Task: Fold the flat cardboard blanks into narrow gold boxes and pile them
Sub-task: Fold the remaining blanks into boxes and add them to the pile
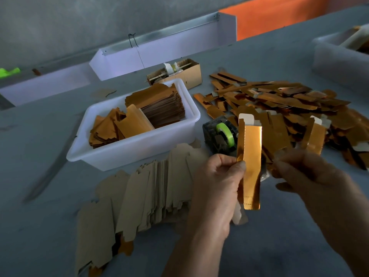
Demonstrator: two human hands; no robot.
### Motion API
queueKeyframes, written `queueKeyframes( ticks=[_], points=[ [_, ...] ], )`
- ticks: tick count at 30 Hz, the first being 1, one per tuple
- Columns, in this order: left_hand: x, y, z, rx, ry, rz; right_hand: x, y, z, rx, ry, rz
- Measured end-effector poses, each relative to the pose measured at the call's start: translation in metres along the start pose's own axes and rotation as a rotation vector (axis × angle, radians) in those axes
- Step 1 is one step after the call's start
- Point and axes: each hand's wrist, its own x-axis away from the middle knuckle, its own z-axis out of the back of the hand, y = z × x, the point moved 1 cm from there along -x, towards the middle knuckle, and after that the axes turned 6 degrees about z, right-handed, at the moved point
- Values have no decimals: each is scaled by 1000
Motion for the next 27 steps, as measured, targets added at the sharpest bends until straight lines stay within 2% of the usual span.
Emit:
queueKeyframes(
  ticks=[2,6,9,14,21,27],
  points=[
    [5,3,3,22,-23,-2,0,-8,5,-118,-71,4],
    [11,5,5,82,-61,23,0,-25,4,-65,-237,157],
    [15,6,6,58,-75,31,-1,-32,-1,-10,-287,232],
    [19,8,7,37,-81,27,-1,-36,-6,91,-301,259],
    [24,13,7,48,-106,8,-2,-40,-7,233,-222,206],
    [25,15,11,5,-162,32,0,-41,-9,284,-223,176]
  ],
)
